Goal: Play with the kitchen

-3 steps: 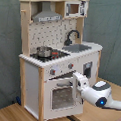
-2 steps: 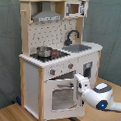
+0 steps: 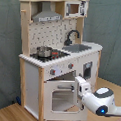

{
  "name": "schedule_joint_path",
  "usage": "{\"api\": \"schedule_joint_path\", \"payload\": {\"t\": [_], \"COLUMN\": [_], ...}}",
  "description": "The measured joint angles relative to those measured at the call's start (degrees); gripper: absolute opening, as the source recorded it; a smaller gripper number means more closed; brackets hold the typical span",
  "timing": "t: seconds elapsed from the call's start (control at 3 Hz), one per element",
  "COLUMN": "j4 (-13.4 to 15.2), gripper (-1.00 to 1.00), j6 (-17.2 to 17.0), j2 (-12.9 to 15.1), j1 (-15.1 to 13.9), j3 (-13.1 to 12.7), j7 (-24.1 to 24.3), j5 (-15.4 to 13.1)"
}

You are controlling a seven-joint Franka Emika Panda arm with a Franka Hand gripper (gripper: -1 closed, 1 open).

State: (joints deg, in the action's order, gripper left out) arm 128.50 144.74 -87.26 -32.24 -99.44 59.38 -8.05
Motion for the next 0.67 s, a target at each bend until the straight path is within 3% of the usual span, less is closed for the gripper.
{"api": "schedule_joint_path", "payload": {"t": [0.33, 0.67], "j4": [-2.07, -2.07], "gripper": [-1.00, 1.00], "j6": [-3.89, -3.89], "j2": [0.00, 0.00], "j1": [-0.05, -0.05], "j3": [-0.48, -0.48], "j7": [1.11, 1.12], "j5": [-2.38, -2.43]}}
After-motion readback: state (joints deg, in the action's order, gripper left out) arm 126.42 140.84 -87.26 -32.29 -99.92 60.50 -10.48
